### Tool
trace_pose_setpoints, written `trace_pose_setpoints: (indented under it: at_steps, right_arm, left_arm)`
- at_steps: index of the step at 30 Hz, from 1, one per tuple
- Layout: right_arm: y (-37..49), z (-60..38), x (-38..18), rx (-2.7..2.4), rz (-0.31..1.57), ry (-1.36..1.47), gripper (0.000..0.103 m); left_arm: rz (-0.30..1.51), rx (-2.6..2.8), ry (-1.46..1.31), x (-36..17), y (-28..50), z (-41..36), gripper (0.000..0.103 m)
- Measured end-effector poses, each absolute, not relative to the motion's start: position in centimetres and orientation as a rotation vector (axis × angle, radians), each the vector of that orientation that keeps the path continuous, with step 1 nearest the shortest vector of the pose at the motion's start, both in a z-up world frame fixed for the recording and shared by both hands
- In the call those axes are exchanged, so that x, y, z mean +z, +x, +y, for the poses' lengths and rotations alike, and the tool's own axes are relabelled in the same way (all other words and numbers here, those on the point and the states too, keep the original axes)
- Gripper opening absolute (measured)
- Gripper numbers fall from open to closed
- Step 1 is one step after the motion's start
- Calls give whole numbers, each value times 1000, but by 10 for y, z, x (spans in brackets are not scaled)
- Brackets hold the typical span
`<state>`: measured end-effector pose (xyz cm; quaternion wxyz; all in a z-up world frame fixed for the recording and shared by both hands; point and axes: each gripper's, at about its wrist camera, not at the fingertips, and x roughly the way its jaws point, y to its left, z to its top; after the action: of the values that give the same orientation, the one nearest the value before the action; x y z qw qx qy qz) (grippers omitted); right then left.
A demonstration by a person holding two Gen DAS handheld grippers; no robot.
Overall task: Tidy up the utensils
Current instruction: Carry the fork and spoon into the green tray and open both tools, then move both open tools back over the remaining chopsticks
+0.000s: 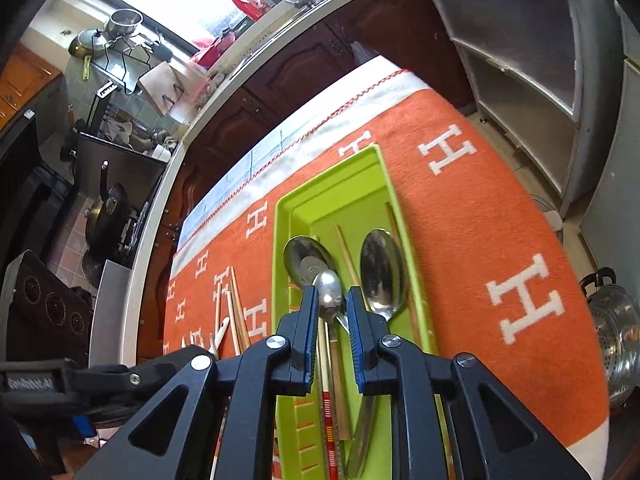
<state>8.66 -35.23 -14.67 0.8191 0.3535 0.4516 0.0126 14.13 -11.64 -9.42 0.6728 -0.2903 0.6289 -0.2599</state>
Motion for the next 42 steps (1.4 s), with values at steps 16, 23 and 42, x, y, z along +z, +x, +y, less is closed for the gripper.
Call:
trace_pose_setpoints:
  at_steps: [16, 23, 42]
  right_arm:
    - [41, -361, -128, 1, 943, 693, 17]
    - [38, -348, -131, 15, 971, 672, 19]
    - [46, -291, -116, 75, 1002, 536, 34]
  left_arm:
    - [1394, -437, -455, -141, 159, -120, 4]
    - [1375, -472, -403, -139, 151, -107, 44]
    - [1193, -271, -341, -93, 109, 67, 44]
